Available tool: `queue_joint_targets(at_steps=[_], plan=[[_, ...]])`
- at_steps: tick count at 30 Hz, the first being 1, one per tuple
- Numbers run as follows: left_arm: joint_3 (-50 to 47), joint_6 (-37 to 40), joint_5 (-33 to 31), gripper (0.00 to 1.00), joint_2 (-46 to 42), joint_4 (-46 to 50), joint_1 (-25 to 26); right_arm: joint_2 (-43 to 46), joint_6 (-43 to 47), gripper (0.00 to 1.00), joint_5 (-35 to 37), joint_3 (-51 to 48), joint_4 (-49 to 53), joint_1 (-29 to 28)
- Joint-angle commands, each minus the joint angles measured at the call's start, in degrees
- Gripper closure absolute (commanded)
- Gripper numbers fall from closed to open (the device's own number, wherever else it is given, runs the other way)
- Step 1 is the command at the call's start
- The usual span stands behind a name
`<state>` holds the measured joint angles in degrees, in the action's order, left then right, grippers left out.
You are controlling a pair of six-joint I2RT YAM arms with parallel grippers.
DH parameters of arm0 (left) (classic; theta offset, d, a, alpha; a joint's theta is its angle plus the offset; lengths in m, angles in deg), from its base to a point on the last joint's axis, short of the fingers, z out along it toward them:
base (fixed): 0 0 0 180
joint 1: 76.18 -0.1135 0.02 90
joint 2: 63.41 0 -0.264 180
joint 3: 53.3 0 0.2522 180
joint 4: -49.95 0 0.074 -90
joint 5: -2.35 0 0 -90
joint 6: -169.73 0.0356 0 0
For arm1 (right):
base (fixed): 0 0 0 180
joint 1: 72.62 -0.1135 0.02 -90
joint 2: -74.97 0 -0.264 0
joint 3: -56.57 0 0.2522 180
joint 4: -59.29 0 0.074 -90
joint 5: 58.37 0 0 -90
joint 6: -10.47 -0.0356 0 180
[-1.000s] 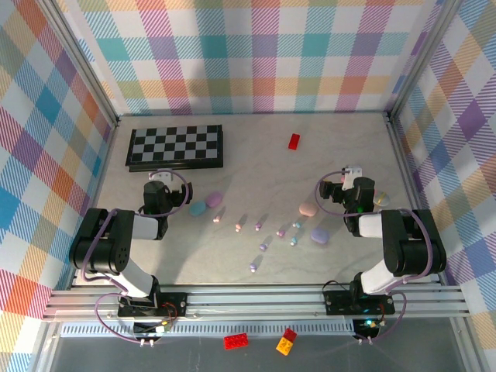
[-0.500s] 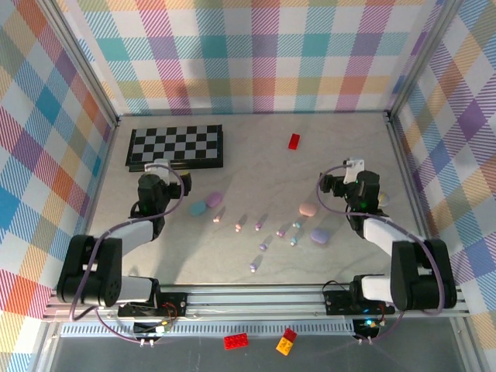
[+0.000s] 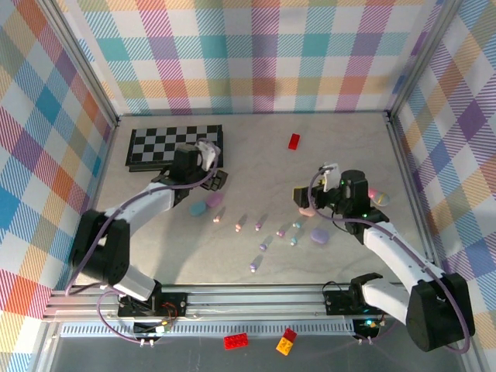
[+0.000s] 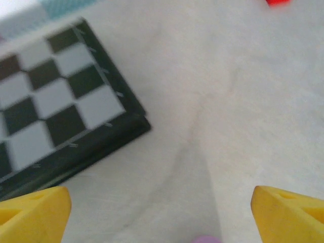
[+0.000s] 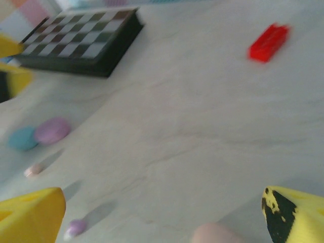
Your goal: Insert wireless bluetooth earbuds into charging case
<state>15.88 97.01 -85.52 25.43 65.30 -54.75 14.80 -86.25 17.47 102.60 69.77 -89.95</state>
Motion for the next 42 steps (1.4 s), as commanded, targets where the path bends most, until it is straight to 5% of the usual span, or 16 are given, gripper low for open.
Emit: queue_joint_targets(at_steps=[1, 9, 22, 27, 32, 42], plan=[[4.56, 4.66, 1.87, 0.19, 5.06, 13.78, 1.83, 0.11, -1.69, 0.01, -3.52, 0.53, 3.17, -3.63], [10.70, 6.97, 2.14, 0.34, 10.93, 25.76, 2.39, -4.04, -3.06, 0.01, -1.95, -0.41, -0.75, -6.93], [11.86, 6.67, -1.86, 0.37, 15.86, 28.67, 2.74, -8.60, -1.36, 0.01, -2.22, 1.75, -1.19, -7.67], [10.97, 6.72, -2.04, 0.46, 16.37, 28.05, 2.83, -9.53, -2.42, 0.01, -1.29, 2.66, -1.00, -7.73], [9.42, 6.89, -0.93, 0.60, 14.69, 26.01, 3.22, -11.19, -9.35, 0.01, 2.48, 5.89, 4.00, -7.72], [7.49, 6.63, 2.83, 0.66, 7.91, 19.08, 6.77, -14.41, -22.03, 0.01, -5.28, 11.18, 7.29, -7.73]])
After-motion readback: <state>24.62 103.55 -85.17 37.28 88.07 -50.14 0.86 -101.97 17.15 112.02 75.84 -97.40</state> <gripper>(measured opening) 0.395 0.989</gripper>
